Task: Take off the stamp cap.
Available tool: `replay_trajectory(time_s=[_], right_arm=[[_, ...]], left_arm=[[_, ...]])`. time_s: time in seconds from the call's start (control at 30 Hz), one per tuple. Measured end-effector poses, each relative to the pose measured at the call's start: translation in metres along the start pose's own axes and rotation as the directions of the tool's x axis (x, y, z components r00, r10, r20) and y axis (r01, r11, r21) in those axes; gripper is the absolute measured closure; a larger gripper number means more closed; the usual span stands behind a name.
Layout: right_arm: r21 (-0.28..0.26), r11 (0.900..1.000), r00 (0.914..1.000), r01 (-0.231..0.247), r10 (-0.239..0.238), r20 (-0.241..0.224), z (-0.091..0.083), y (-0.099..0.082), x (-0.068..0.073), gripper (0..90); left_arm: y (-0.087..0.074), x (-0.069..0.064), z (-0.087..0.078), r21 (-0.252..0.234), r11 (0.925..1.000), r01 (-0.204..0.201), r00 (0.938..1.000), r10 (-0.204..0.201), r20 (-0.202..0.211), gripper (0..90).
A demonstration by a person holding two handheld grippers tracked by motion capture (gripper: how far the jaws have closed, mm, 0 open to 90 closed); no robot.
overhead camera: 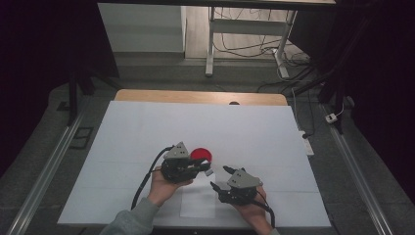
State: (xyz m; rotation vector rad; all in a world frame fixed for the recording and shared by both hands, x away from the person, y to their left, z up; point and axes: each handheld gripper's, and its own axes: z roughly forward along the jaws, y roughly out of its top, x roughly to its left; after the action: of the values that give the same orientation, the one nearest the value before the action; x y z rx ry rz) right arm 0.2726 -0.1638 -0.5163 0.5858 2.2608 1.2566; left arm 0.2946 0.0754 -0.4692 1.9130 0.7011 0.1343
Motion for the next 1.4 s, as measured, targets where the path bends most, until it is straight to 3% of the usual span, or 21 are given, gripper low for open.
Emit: replay_trajectory(time_s=[0.63,1.4], right_arm=[[0.012,0.9998,0.9998,-0.017,0.017,-0.014,0.01,0.003,0.008,33.9],[0.003,0.9991,0.9986,-0.043,0.043,0.03,0.018,0.007,0.014,44.3]], left_arm=[[-0.001,-0.004,0.005,-0.001,1.0,0.002,1.0,-0.002,0.003,75.5],[-0.003,-0.006,0.007,-0.011,0.9999,-0.001,1.0,0.001,-0.002,75.5]])
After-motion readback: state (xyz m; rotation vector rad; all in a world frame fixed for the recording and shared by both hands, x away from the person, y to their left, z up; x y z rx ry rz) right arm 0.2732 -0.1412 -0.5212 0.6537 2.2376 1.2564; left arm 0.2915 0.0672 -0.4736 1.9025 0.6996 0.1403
